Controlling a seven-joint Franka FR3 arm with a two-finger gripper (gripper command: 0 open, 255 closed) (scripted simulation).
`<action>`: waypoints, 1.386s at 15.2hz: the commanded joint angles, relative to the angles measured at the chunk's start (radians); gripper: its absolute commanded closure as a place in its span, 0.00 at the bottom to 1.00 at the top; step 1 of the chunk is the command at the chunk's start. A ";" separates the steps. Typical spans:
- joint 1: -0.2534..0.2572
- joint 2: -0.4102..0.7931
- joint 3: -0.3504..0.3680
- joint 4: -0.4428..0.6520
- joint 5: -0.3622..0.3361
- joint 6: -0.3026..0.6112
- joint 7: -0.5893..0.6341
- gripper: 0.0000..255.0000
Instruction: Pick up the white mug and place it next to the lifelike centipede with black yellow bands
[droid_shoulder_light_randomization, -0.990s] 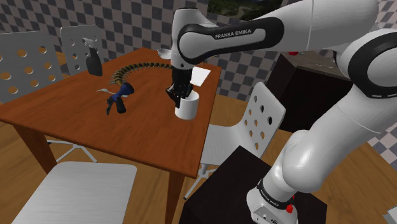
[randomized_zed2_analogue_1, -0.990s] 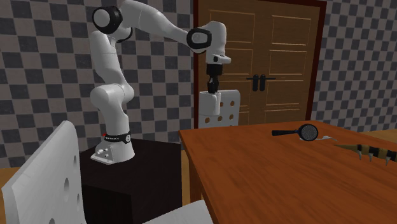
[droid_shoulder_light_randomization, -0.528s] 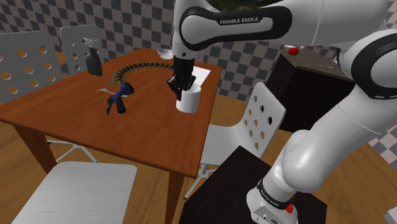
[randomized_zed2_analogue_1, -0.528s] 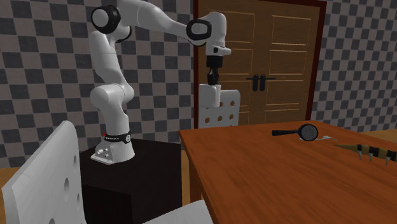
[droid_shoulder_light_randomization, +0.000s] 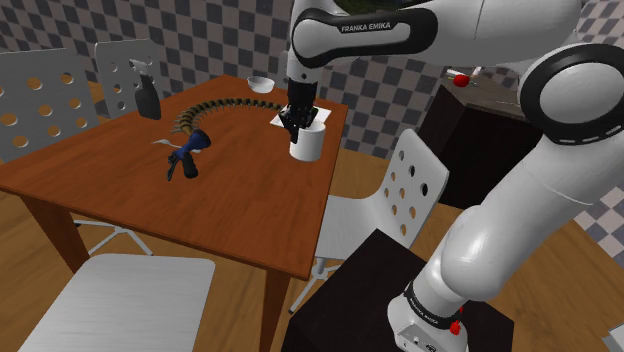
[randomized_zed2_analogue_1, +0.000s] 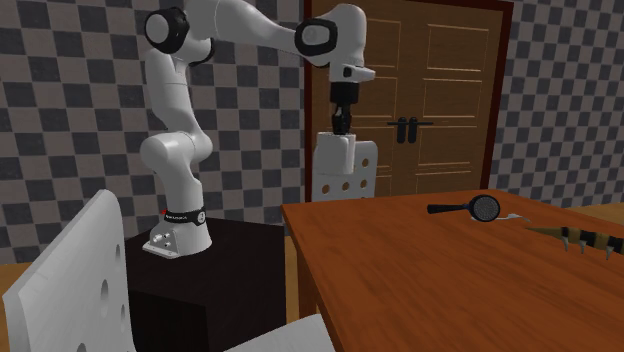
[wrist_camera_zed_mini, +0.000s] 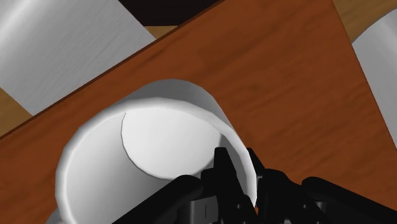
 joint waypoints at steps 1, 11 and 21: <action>-0.019 0.029 -0.023 0.038 -0.005 -0.008 -0.043 1.00; -0.126 0.228 -0.128 0.283 -0.002 -0.052 -0.255 1.00; -0.251 0.512 -0.188 0.679 0.043 -0.165 -0.433 1.00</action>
